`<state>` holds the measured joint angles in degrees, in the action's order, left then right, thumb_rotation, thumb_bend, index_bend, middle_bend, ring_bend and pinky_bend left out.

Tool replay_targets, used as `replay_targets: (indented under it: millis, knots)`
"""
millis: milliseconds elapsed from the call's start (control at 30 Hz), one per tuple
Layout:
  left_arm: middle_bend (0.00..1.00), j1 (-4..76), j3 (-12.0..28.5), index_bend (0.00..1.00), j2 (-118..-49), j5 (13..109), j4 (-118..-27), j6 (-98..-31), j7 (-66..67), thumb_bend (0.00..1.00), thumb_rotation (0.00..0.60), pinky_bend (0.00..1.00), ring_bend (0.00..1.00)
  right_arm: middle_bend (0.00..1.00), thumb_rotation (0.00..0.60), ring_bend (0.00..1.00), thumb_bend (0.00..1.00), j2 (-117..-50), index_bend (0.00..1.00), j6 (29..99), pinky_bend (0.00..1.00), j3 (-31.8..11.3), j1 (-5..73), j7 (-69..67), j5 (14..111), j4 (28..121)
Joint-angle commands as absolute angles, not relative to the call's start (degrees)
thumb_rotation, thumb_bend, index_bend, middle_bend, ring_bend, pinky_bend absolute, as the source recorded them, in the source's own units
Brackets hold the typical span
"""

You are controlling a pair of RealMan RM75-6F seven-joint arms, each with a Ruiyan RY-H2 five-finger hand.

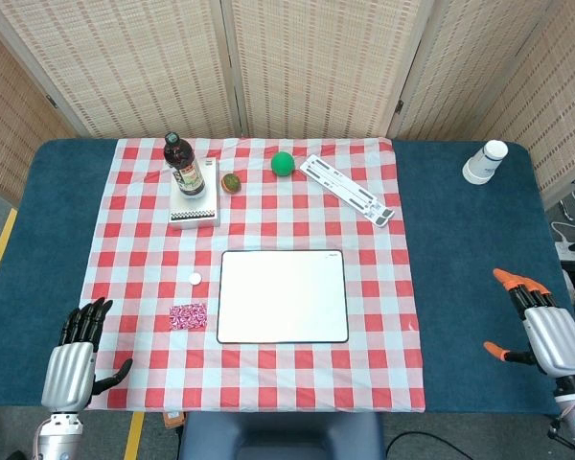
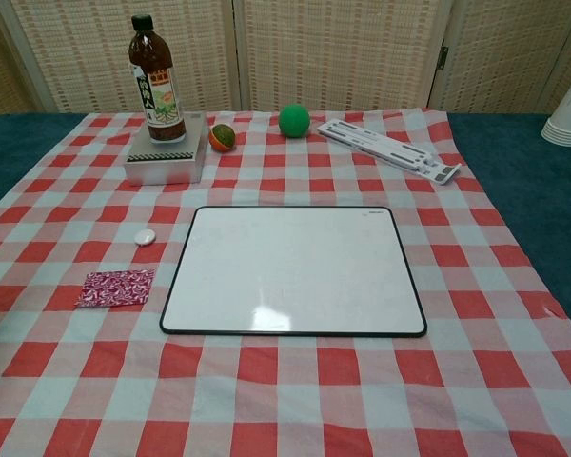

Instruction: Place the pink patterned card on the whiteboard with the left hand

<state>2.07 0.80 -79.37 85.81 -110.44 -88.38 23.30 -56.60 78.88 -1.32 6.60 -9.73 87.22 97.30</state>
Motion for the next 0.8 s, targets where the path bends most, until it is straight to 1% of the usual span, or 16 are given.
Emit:
replay_targets:
  millis: [33,567,700,767,800]
  knots:
    - [0.00,2.08,0.81,0.00,-79.42,85.78,-110.39,-88.34,23.39,0.25,0.600,0.00,0.00,0.09,0.600,0.00,0.00,-56.61,0.05,78.88,0.12,-1.32,6.61,-9.70,87.21,97.29]
    - [0.00,2.68,1.87,0.00,-78.43,85.74,-111.33,-88.20,23.52,0.25,0.600,0.00,0.00,0.09,0.600,0.00,0.00,-56.69,0.05,78.68,0.12,-1.57,6.88,-9.32,86.88,97.55]
    - [0.00,2.88,2.30,0.00,-78.54,86.42,-110.53,-88.61,22.66,0.25,0.600,0.00,0.00,0.09,0.600,0.00,0.00,-57.30,0.06,79.68,0.12,-1.72,6.88,-9.16,87.90,96.89]
    - [0.00,2.95,2.29,0.00,-78.53,86.93,-110.43,-88.79,22.94,0.25,0.600,0.02,0.00,0.09,0.600,0.00,0.00,-57.41,0.06,79.63,0.12,-1.57,6.86,-9.43,88.05,96.68]
    - [0.00,3.02,2.24,0.00,-78.45,87.19,-110.55,-88.75,23.32,0.25,0.600,0.04,0.00,0.09,0.600,0.00,0.00,-57.42,0.06,79.59,0.12,-1.53,6.88,-9.54,88.09,96.62]
